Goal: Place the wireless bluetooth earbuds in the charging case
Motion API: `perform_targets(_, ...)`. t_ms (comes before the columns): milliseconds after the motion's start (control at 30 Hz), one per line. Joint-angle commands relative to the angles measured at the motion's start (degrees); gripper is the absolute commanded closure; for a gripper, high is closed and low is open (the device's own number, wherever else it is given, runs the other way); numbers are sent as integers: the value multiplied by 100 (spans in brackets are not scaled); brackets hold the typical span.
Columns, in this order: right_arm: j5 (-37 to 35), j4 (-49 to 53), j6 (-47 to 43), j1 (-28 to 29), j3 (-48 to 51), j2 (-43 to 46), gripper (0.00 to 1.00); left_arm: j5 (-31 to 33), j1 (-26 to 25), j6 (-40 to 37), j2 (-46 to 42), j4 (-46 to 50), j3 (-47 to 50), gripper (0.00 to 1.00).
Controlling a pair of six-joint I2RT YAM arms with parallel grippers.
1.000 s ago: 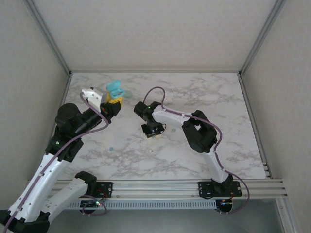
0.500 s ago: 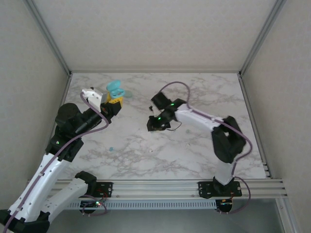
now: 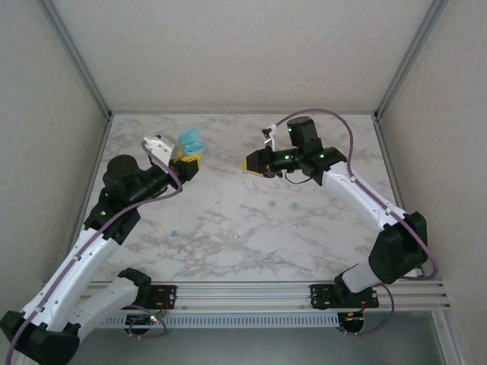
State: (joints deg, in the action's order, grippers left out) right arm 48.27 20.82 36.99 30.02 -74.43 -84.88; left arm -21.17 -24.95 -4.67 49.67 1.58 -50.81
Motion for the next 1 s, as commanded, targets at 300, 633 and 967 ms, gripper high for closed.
perform_targets(300,-408,12,-314,233,-532,818,76,-1493,-373,-594,609,-1657,528,72)
perform_targets(633,-453,-253,-715,557,-800,682,75,-1852,-594,-865,1061,-1714,317,73)
perform_targets(967,-568,-157,-936,678,-827,487,75,-1870,-616,-672,1021,-1785,308,73)
